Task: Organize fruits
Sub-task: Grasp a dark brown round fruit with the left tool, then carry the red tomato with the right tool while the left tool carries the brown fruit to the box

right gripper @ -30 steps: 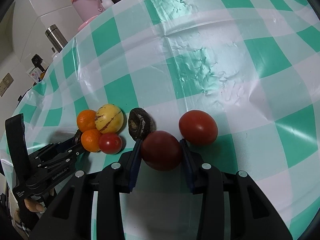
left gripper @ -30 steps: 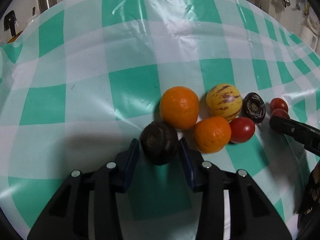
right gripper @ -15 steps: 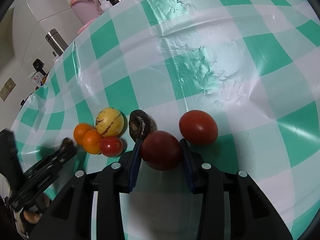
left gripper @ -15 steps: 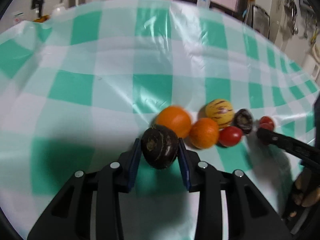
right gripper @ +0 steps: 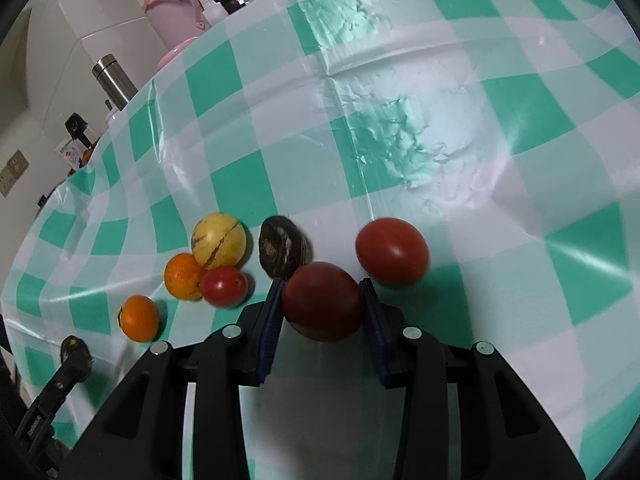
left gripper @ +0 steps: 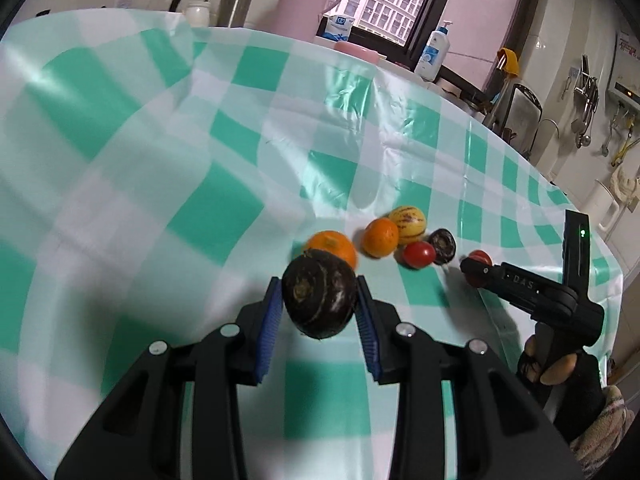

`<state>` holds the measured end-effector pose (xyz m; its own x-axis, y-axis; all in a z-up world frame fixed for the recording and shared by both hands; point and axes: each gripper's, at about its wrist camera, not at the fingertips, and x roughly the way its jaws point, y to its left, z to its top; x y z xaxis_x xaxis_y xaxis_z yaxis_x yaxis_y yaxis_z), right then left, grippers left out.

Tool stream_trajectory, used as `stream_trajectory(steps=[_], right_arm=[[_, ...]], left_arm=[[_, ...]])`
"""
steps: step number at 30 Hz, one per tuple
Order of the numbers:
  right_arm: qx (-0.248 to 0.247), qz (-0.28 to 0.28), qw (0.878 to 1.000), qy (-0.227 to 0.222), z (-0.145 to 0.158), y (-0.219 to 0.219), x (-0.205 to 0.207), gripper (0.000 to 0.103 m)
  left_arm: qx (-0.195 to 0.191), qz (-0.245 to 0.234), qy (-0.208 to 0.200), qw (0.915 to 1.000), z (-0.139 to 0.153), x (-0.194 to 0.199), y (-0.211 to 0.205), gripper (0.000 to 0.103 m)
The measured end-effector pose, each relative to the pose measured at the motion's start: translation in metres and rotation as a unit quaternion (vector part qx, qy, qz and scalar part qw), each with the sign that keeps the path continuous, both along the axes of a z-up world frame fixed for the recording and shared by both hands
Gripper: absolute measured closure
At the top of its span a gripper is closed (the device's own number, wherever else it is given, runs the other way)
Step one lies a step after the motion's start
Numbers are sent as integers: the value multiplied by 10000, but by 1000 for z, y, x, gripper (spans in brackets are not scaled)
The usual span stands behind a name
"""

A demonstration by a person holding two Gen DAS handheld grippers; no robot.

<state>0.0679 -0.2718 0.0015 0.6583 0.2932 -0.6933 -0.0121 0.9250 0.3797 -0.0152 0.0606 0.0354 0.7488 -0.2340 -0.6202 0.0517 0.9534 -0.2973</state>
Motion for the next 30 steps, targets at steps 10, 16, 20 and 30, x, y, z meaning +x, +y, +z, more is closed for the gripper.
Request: stream_trajectory(steps=[10,16,20,30], right_arm=[[-320,507,9974,-401,22,48,-99,65],[-286,598,9973,-319,19,50,-133,65],[-271,574,9976,-264,14,44,-150,65],[-285,514,9974,-414,20,24,-185,65]], left_arm=[[123,-98,6,9999,-1,-34,5,67],[429,-303,-39,9986,-1,-50,-12,67],[586,-457,-53,9972,-1,-61,-27,67],[999,-876,-15,9911,-4,-85,-71,67]])
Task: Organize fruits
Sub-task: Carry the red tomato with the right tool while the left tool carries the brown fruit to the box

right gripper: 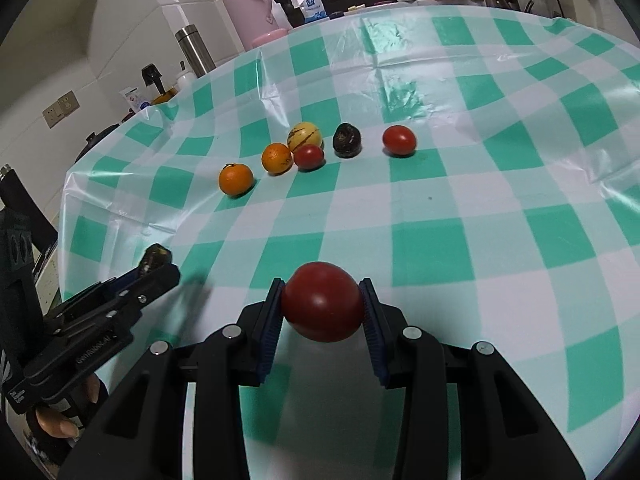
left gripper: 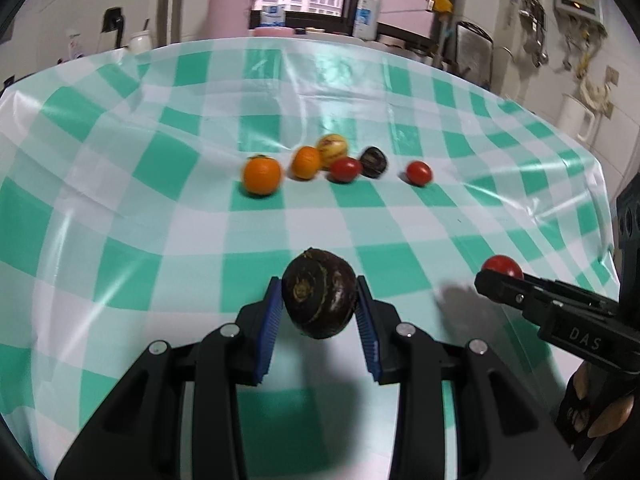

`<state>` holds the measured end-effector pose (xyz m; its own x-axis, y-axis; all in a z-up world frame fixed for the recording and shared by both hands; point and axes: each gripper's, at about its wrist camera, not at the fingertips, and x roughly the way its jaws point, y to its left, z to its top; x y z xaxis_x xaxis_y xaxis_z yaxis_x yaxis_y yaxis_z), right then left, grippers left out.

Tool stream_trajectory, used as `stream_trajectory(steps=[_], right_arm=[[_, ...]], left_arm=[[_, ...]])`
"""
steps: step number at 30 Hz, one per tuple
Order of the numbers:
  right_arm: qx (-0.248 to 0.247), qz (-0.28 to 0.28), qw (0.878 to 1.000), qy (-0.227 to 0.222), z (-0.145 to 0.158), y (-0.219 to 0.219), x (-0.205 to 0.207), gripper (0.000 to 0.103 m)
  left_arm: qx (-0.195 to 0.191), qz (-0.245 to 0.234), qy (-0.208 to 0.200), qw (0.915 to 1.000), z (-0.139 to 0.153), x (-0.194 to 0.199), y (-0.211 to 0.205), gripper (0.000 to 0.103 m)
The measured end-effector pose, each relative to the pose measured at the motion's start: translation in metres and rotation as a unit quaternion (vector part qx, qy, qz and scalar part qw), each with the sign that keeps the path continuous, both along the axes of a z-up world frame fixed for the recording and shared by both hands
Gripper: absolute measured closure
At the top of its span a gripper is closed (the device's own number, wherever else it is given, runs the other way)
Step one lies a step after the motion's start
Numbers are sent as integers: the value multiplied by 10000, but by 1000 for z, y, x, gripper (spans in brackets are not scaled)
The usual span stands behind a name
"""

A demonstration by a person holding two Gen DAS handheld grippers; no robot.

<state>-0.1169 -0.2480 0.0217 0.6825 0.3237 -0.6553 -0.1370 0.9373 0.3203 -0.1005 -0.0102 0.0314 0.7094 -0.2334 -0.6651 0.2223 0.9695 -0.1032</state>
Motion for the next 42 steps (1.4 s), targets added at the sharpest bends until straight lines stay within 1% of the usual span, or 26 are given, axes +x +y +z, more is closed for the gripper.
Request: stream_trajectory(steps=[7,12,18,22,27,32,36,42], right_arm=[[15,-141,9999,-91,4,-28,-26,65],[-22,-302,9994,-158,4,-52,-48,65],[-44,-533,9985,-148,-3,-84,-80,65],[-46,-725,9973,-142,-9,-107,-101,65],[11,-1023,9946,-187,-16,-139,-132,65],[-28,-1330,9906,-304,-17,-168,-160,65],[-112,-1629,9859,-373,-17,-191,-181,65],[-128,-2139,9761,-367,-23,-227,-216,65]], left_arm=[[214,-436,10,9988,-1,-18,-37,66],[381,-780,6,9962,-1,-33,-66,66],[642,-1291,-22,9895,-4,-53,-107,66],[800,-1631,-36,9834,-6,-66,-134,66],[1048,-2036,-118,9734,-6,-85,-169,66],[1213,-2394,-197,9631,-6,-102,-200,66],[1347,-2747,-273,9516,-5,-119,-229,66],[1496,-3359,-329,9294,-9,-147,-275,66]])
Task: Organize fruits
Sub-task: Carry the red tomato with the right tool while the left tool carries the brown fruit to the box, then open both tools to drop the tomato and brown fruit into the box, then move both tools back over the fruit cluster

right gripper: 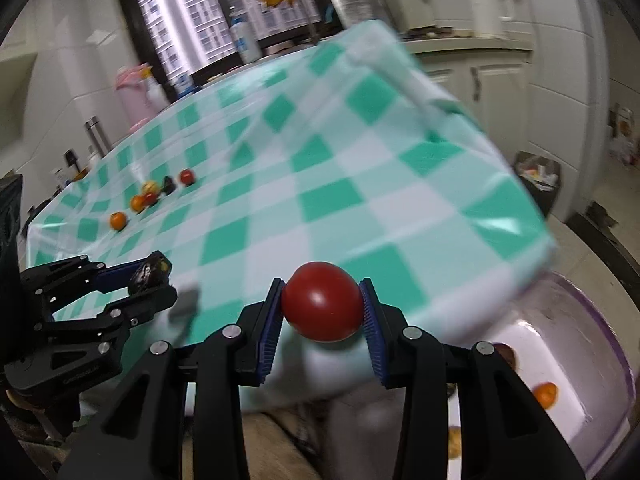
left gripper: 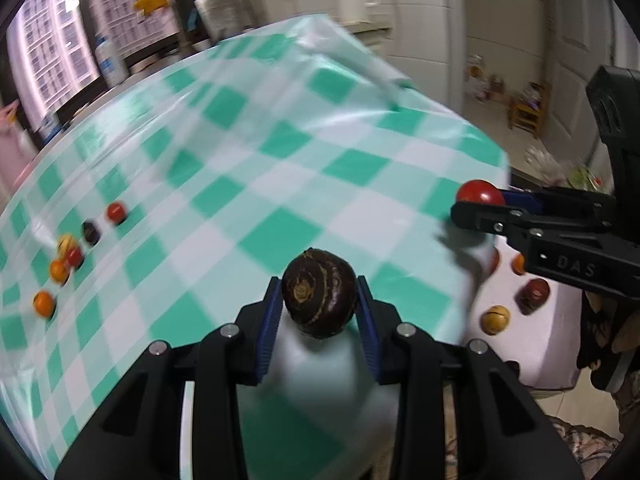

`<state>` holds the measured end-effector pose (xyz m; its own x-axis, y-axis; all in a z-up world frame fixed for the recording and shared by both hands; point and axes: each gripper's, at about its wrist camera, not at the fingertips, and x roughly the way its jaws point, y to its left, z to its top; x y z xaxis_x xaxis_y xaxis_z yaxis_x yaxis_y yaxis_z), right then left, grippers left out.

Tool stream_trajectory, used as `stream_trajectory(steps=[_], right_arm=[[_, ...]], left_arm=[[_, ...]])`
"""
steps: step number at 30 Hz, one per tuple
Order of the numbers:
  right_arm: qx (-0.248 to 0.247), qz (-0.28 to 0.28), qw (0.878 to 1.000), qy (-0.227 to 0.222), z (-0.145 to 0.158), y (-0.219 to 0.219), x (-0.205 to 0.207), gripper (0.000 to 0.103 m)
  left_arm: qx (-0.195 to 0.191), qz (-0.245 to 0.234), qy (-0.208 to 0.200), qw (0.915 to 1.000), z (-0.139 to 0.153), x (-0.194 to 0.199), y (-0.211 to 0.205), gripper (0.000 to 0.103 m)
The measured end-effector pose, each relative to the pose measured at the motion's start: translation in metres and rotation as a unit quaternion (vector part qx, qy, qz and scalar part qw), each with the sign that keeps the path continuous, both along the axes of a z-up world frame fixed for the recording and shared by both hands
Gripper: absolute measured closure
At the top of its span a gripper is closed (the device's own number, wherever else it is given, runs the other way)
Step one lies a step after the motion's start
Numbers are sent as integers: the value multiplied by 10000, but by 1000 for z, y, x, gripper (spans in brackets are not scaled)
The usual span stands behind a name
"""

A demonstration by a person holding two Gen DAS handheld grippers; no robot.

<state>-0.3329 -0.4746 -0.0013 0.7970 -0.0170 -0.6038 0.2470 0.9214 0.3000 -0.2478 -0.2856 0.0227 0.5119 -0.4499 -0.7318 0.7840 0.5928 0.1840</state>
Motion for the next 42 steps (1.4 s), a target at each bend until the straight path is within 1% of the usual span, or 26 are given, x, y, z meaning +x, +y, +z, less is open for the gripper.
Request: stream_trajectory(steps=[5,9,13,16,17,18,20,24,28,29,30,31,32,33,34,35,36,37,38,39,40,41,42], right_arm=[[47,-416,9990,134,-13,-27,-25,65],[110,-833,9957,396,-35,-51,-45,65],[279,-1239,9891,742,-61,-75,-62,65],[218,-1480,9831,1054,-79,-85,-67,65],[178,-1569,9798,1230,-88,-89,-67,65],[160,-1626,9775,1333,-93,-92,-68,65],[151,-1742,9722,1559,-105,-97,-69,65],[187,-1937,9610,1967,-124,-106,-72,65],[220,-2058,9515,2276,-138,-111,-73,64],[219,-2090,9498,2317,-140,-113,-73,64],[210,-2146,9473,2368,-140,-115,-73,63],[205,-2197,9454,2397,-139,-117,-74,62],[198,-2246,9448,2377,-137,-119,-75,56],[178,-2303,9458,2284,-130,-121,-77,50],[141,-2359,9467,2188,-122,-123,-79,38],[85,-2422,9481,2059,-113,-124,-80,37],[-4,-2495,9509,1831,-97,-124,-81,37],[-69,-2529,9531,1659,-84,-123,-81,37],[-147,-2549,9568,1389,-66,-121,-79,37],[-183,-2528,9608,1125,-50,-118,-77,37],[-196,-2484,9642,908,-39,-114,-77,36],[-221,-2352,9700,568,-20,-105,-71,34],[-258,-2225,9738,380,-8,-99,-66,31]], left_arm=[[195,-597,1,9980,-9,-30,-37,66],[339,-1058,44,9938,-19,-53,-58,66],[548,-1513,44,9870,-35,-75,-79,66],[711,-1807,150,9808,-49,-88,-93,66],[805,-1890,185,9785,-55,-91,-99,66],[862,-1937,212,9770,-59,-93,-101,66],[1079,-2072,344,9717,-76,-96,-113,66],[1379,-2164,554,9649,-103,-96,-128,66],[1414,-2213,722,9622,-114,-94,-131,66],[1379,-2256,789,9612,-114,-94,-131,64],[1318,-2289,853,9607,-113,-95,-129,52],[1187,-2292,890,9620,-109,-94,-126,45],[1042,-2278,892,9640,-103,-93,-122,39],[827,-2332,989,9638,-93,-91,-116,37],[698,-2348,994,9644,-85,-91,-111,36],[521,-2347,924,9663,-72,-89,-105,26],[207,-2294,696,9706,-53,-86,-92,13],[-54,-2226,533,9734,-38,-85,-82,8],[-302,-2145,427,9753,-25,-79,-71,3],[-621,-2036,373,9764,-7,-69,-55,3],[-836,-1924,344,9771,6,-58,-43,3],[-1089,-1712,266,9788,19,-45,-26,2],[-1315,-1400,153,9813,30,-28,-7,2]])
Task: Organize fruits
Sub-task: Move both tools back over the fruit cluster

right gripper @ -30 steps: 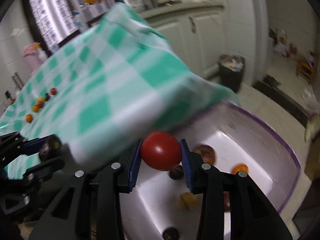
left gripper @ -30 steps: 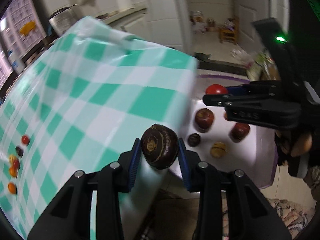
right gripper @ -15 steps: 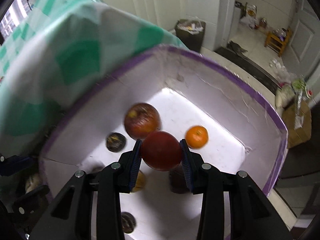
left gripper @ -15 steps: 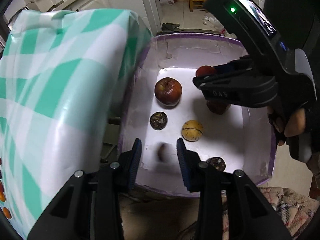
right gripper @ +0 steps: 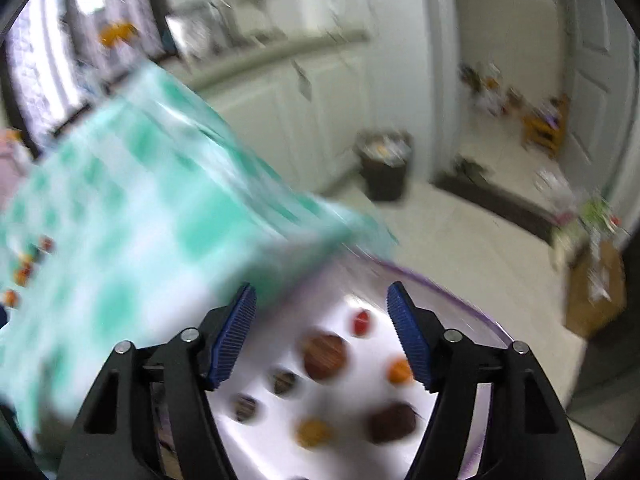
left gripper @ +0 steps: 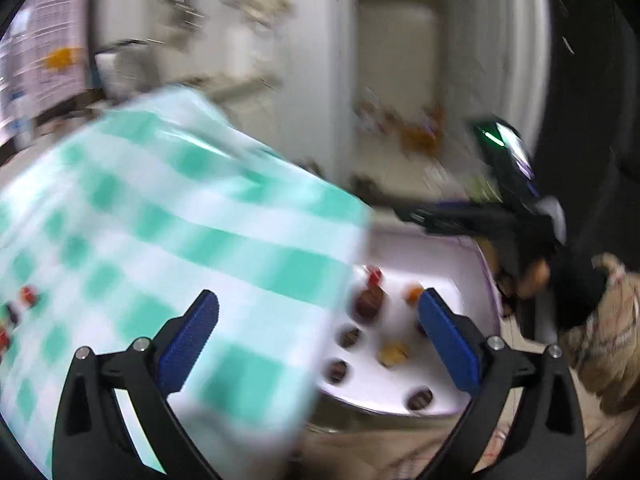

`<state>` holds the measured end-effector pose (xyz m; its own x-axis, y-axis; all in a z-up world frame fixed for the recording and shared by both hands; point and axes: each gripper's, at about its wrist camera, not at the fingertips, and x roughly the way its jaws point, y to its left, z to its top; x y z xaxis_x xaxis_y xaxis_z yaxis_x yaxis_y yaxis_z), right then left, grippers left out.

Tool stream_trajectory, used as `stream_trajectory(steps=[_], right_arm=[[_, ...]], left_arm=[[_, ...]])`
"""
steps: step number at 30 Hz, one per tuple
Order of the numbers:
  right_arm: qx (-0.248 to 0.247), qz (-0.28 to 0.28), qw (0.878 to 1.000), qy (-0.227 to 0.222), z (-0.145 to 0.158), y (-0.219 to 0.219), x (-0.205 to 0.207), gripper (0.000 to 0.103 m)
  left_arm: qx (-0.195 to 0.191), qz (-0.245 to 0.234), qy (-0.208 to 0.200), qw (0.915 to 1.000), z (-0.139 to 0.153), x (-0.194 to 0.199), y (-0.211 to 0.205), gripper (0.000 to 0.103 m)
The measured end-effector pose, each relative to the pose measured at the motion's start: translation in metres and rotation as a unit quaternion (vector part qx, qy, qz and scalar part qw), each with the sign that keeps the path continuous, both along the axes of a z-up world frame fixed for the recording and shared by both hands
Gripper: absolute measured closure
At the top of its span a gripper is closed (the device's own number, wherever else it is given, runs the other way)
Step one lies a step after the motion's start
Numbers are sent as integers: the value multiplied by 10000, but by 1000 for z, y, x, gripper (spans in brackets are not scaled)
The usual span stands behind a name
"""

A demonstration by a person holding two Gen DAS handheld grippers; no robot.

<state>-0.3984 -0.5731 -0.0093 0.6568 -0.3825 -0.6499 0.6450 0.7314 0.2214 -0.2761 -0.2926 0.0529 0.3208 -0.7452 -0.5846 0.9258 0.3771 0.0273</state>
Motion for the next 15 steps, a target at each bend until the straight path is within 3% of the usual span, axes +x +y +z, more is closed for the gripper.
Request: stream_trajectory(steps=[2,4,6,9,10,15], right_arm=[[-197,375,9987,-279,21,21,17,21],[-502,950,9933,-426,38,57,47,16],[-706,1505,9855,-326,46,93,81,16],[-740,2224,9721,-127,46,143,132,16],[-706,2477,9662,-72,45,162,151,16],[-746,3152,9451,439,31,232,240,16]], left_arm=[[-216,679,31,9975,8,37,35,2],[-251,1410,208,9895,7,77,69,2],[-204,2318,433,9716,0,121,106,2],[-184,3632,902,9272,-12,188,173,2],[-217,4060,1087,9071,-18,212,201,2],[-418,5372,1538,8283,-34,282,296,2]])
